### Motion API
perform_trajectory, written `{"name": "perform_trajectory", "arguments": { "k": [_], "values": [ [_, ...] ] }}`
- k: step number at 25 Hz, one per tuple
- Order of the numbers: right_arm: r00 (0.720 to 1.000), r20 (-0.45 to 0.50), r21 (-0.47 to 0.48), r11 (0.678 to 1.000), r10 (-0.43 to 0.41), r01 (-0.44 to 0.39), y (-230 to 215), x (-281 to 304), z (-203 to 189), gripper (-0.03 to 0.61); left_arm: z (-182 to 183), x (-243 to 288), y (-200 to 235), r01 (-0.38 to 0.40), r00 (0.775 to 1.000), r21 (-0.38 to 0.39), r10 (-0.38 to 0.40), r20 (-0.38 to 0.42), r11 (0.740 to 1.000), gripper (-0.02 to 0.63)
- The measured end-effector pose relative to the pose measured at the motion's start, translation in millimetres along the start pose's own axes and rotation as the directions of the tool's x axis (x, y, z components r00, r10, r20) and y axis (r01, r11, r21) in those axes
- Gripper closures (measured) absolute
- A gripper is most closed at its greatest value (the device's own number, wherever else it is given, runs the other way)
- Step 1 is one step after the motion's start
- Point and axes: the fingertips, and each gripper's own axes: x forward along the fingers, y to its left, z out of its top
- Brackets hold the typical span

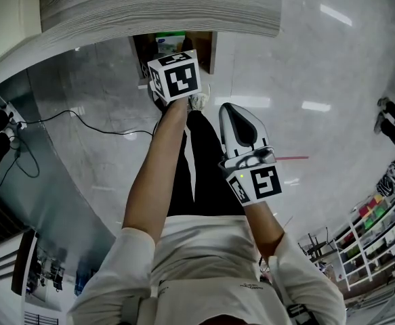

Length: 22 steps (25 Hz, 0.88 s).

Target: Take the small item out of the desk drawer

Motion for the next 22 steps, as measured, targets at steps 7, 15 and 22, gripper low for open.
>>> {"name": "perform_trajectory", "arguments": {
  "k": [7,15,22],
  "values": [
    [1.000,0.005,-0.006,1.000,-0.012,0.012,0,-3,2,0.548,1,-3,0,0.022,1.000,-0.005,-0.022,-0.001,1.000,0.288],
    [1.000,0.025,-0.012,1.000,-0.018,0.019,9,-14,11,0.548,5,-21,1,0.026,1.000,0.004,-0.026,0.014,1.000,0.288],
    [0.999,0.047,-0.025,0.999,-0.021,0.022,20,-21,19,0.548,14,-37,0,0.039,0.998,0.009,-0.040,0.038,0.999,0.290]
  ]
}}
